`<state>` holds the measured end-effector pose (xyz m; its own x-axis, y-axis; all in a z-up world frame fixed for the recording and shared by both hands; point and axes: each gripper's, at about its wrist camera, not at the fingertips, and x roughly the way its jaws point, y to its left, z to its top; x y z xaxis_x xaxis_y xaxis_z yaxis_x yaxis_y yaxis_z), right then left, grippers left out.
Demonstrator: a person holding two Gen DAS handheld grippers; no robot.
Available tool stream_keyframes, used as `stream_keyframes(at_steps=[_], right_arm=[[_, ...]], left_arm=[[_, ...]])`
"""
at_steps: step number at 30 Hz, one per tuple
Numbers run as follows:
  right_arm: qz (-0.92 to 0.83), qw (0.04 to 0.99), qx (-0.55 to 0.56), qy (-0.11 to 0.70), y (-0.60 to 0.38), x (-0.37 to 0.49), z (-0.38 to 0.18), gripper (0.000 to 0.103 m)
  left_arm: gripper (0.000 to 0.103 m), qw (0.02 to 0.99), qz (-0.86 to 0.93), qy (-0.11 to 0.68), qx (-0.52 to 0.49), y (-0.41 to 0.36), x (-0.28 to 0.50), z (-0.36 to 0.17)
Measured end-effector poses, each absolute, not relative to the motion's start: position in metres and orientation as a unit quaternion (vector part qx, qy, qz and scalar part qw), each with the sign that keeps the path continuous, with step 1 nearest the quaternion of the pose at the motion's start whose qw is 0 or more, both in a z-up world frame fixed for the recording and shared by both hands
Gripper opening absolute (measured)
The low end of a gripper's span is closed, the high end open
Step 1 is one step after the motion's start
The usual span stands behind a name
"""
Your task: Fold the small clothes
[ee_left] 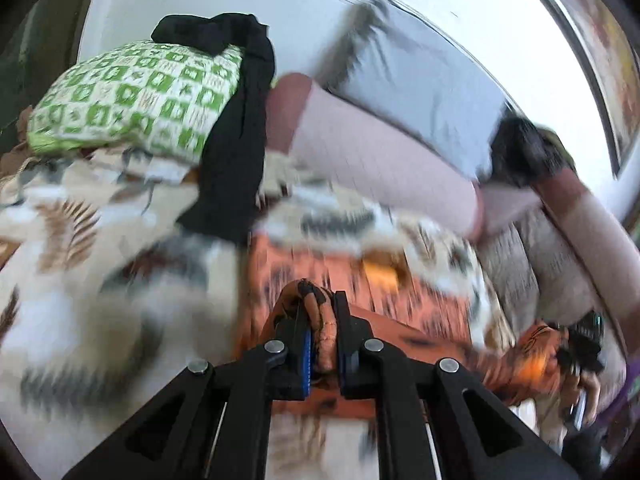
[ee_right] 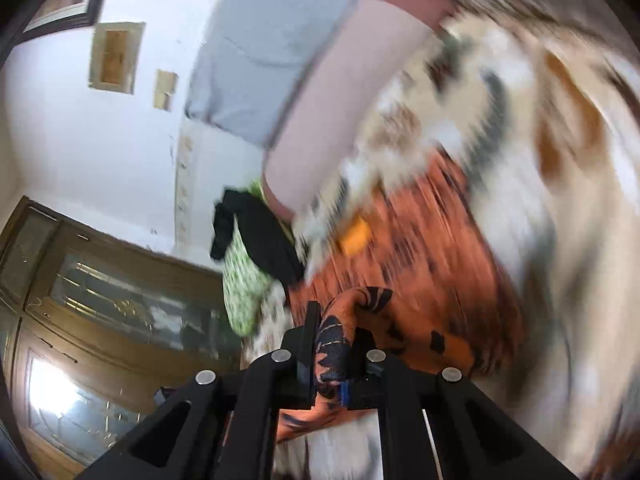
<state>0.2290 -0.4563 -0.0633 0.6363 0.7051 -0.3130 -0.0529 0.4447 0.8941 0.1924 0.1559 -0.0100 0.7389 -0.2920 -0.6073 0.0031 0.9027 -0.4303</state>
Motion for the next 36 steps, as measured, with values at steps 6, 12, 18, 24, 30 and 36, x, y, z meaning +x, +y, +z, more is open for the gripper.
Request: stream_keyframes(at_steps=[6, 12, 18, 24, 30, 36], right_arm=[[0.129, 0.804, 0.395, 0.424, -0.447, 0.333, -0.109, 0.081], [0.123, 0.821, 0.309, 0.463, -0.432, 0.284, -0.136, 0.081], [0.156, 0.79, 0.269, 0.529, -0.395, 0.293, -0.172, 0.059], [0.166, 0.793, 0.258, 0.526, -0.38, 0.294, -0.13, 0.023], [0.188, 0.818, 0.258, 0.479, -0.391, 0.223, -0.06, 0.023], [0.148, 0.766, 0.265, 0.567, -0.406, 0.133, -0.159, 0.09]], left_arm=[[0.078, 0.897, 0.035, 0.42, -0.135, 0.157, 0.293, -0.094], [0.079, 0.899, -0.031, 0.424, -0.107, 0.154, 0.232, -0.117], [0.044, 0.852, -0.049, 0.512, -0.097, 0.129, 0.255, -0.163], [0.017, 0.876, -0.059, 0.466, -0.105, 0.116, 0.232, -0.093], [0.02, 0.889, -0.067, 0.436, -0.12, 0.112, 0.121, -0.049], [0.058, 0.838, -0.034, 0.527, -0.137, 0.125, 0.07, -0.154]])
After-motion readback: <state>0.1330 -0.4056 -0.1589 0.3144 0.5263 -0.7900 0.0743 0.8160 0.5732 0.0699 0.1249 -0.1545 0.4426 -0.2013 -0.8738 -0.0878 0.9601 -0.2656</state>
